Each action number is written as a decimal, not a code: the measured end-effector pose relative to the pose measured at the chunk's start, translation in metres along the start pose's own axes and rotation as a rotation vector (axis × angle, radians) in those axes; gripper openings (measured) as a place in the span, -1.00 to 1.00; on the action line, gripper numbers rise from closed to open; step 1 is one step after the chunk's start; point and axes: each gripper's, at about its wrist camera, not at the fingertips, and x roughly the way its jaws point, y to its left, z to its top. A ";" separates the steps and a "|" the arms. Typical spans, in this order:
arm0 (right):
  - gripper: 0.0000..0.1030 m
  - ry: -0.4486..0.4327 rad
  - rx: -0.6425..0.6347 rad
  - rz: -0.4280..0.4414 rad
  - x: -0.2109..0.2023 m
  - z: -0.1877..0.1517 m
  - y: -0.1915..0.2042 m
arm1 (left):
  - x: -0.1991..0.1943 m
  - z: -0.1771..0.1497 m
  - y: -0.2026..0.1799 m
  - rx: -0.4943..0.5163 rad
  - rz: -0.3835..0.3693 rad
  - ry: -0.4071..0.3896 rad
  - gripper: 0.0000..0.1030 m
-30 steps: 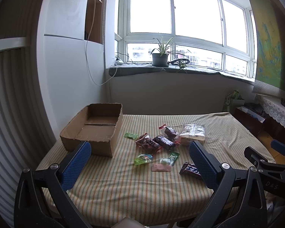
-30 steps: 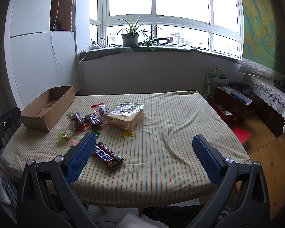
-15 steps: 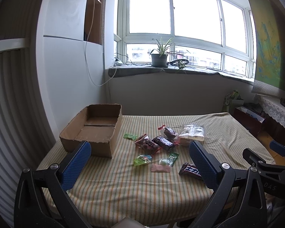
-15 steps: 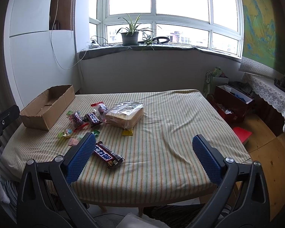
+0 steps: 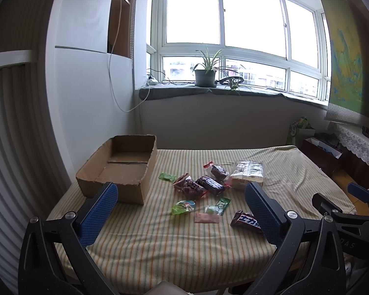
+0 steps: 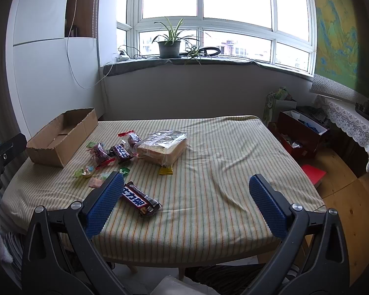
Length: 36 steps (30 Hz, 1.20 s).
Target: Organize snacks
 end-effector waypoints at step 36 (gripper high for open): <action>1.00 0.063 -0.031 -0.008 0.028 -0.013 0.006 | 0.037 -0.011 0.001 0.025 -0.048 0.094 0.98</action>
